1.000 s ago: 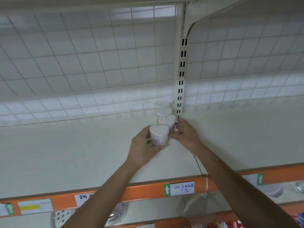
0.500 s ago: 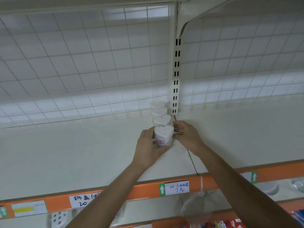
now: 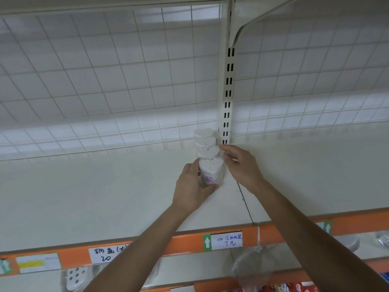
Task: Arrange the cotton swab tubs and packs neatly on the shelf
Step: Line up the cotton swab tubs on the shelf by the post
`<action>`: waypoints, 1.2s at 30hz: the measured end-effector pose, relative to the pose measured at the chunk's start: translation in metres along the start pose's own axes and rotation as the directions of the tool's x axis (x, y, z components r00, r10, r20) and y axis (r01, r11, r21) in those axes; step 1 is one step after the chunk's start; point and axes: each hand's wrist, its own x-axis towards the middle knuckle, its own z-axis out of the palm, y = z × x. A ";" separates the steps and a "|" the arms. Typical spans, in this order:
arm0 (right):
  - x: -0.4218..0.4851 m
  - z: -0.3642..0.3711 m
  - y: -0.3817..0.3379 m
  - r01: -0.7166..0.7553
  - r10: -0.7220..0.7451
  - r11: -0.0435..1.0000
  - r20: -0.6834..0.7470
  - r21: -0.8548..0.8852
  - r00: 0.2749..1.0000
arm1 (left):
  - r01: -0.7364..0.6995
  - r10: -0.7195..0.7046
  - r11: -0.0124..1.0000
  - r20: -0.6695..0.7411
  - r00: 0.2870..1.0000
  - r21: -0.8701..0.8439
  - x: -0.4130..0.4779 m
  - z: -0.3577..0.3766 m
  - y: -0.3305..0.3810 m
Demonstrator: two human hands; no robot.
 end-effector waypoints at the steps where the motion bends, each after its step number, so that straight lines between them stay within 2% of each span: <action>1: 0.000 0.000 -0.001 0.002 -0.002 1.000 -0.002 -0.005 1.000 | 0.005 -0.005 1.000 0.001 1.000 0.003 0.000 0.000 -0.001; 13: 0.003 0.002 -0.004 0.000 0.000 1.000 0.015 0.014 1.000 | -0.002 0.000 0.999 0.040 0.999 0.039 0.004 -0.006 0.000; 24: -0.002 -0.005 -0.013 0.023 -0.023 0.998 -0.002 -0.060 1.000 | 0.035 -0.044 0.996 0.098 0.994 0.088 0.002 -0.017 0.002; 27: -0.004 -0.007 -0.022 0.085 -0.091 0.990 -0.049 -0.115 0.995 | 0.064 -0.079 0.988 0.106 0.991 0.140 0.001 -0.030 0.004; 30: -0.005 -0.002 -0.038 0.191 -0.205 0.965 -0.064 -0.181 0.977 | 0.058 -0.069 0.979 0.052 0.996 0.194 -0.001 -0.046 0.001; 36: -0.014 0.046 -0.076 0.388 -0.363 0.873 0.138 -0.296 0.921 | 0.087 -0.042 0.919 -0.124 0.991 0.384 -0.024 -0.084 -0.017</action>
